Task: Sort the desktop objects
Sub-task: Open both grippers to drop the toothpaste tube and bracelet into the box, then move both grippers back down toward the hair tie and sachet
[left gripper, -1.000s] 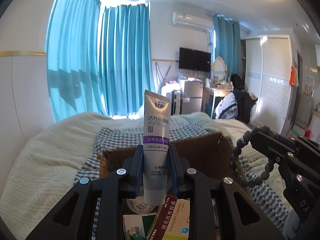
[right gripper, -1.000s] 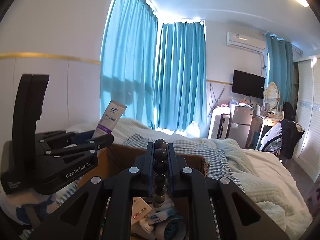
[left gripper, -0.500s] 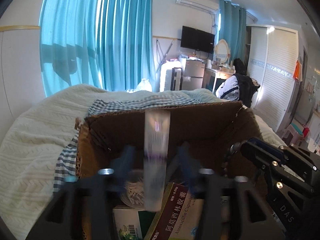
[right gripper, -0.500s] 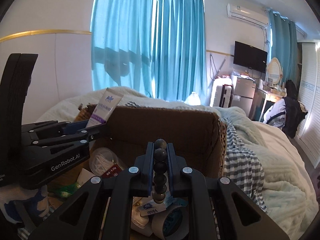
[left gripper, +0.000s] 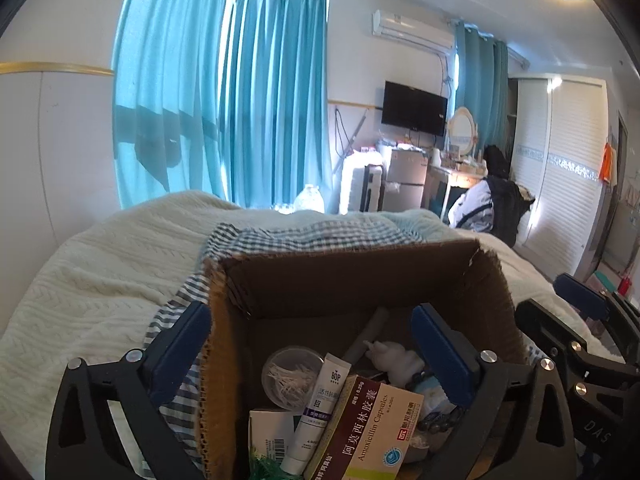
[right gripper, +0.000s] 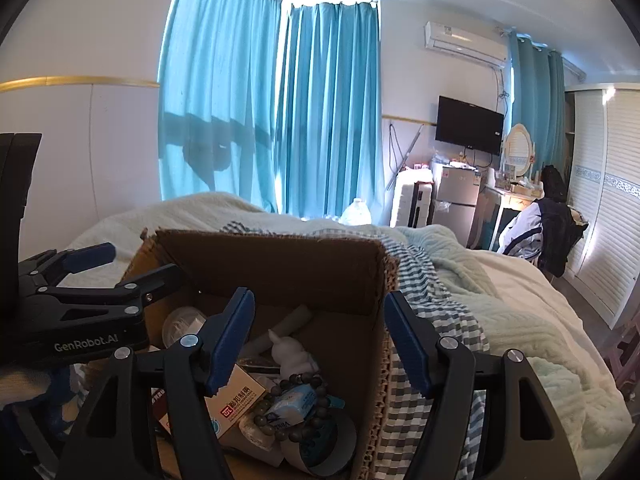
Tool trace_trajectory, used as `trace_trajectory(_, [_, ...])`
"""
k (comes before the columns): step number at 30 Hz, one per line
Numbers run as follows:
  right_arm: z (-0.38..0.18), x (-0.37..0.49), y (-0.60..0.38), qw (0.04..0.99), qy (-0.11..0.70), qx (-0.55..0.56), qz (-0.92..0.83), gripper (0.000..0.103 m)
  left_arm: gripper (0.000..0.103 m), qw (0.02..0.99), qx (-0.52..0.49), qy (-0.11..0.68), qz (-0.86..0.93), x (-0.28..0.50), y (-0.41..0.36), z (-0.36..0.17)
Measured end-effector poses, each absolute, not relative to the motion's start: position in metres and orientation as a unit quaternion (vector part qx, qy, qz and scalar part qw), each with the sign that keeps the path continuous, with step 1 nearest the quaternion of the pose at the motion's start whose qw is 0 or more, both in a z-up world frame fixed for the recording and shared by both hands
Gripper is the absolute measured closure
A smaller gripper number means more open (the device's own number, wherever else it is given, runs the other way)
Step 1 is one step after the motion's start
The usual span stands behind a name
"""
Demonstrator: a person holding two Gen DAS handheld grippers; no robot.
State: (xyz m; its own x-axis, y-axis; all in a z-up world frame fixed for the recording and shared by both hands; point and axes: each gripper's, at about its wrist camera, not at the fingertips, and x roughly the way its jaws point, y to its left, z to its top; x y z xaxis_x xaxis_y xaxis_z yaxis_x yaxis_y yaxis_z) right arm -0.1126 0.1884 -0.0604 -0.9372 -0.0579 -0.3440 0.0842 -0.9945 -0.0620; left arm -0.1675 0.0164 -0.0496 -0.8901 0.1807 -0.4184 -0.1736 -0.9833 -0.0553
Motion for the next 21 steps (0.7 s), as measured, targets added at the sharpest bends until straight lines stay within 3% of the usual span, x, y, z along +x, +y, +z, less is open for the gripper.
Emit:
trace_trajectory(5, [-0.043,-0.087,0.199,0.038,0.017,0.151,-0.988,0.013,0.0,0.073,-0.201,-0.019,0.977,-0.153,0.005,-0.03])
trace_trajectory(8, [-0.033,-0.069,0.202,0.044,0.013,0.144,-0.989,0.009,0.0,0.067,-0.199,-0.033,0.977,-0.144,-0.003,-0.024])
trace_trajectory(14, [-0.019,-0.035,0.207,0.011,0.008,0.1,-0.995,0.004,0.0,0.025,-0.173,-0.028,0.984,-0.118,-0.01,-0.03])
trace_trajectory(21, [-0.029,-0.016,0.211,0.002,0.002,0.126,-0.992,0.003,0.0,0.025,-0.177,-0.016,0.984,-0.095,-0.002,-0.04])
